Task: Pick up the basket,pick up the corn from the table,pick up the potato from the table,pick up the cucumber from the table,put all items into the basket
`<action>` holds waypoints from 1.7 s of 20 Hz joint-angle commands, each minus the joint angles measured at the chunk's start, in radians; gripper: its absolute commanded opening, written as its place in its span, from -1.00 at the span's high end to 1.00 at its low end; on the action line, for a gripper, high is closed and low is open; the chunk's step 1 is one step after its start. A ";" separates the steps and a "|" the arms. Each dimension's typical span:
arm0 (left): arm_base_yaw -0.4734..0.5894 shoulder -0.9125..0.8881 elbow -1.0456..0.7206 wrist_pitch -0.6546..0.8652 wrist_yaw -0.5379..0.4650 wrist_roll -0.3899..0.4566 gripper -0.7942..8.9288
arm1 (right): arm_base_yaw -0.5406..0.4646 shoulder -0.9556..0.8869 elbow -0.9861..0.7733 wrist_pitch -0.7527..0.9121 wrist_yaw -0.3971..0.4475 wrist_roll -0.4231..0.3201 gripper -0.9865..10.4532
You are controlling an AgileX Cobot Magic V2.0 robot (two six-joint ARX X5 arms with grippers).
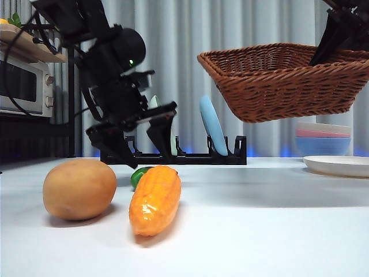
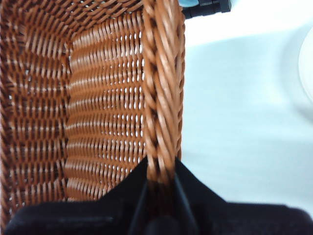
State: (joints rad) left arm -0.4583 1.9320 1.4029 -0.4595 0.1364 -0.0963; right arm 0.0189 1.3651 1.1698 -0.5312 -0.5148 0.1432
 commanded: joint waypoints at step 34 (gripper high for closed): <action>-0.295 -0.239 -0.001 0.058 -0.163 -0.139 0.57 | 0.233 0.155 0.008 0.104 -0.010 0.155 0.85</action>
State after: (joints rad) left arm -0.7528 1.6875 1.4117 -0.4049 -0.0250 -0.2298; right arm 0.2520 1.5188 1.1702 -0.4423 -0.5140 0.2787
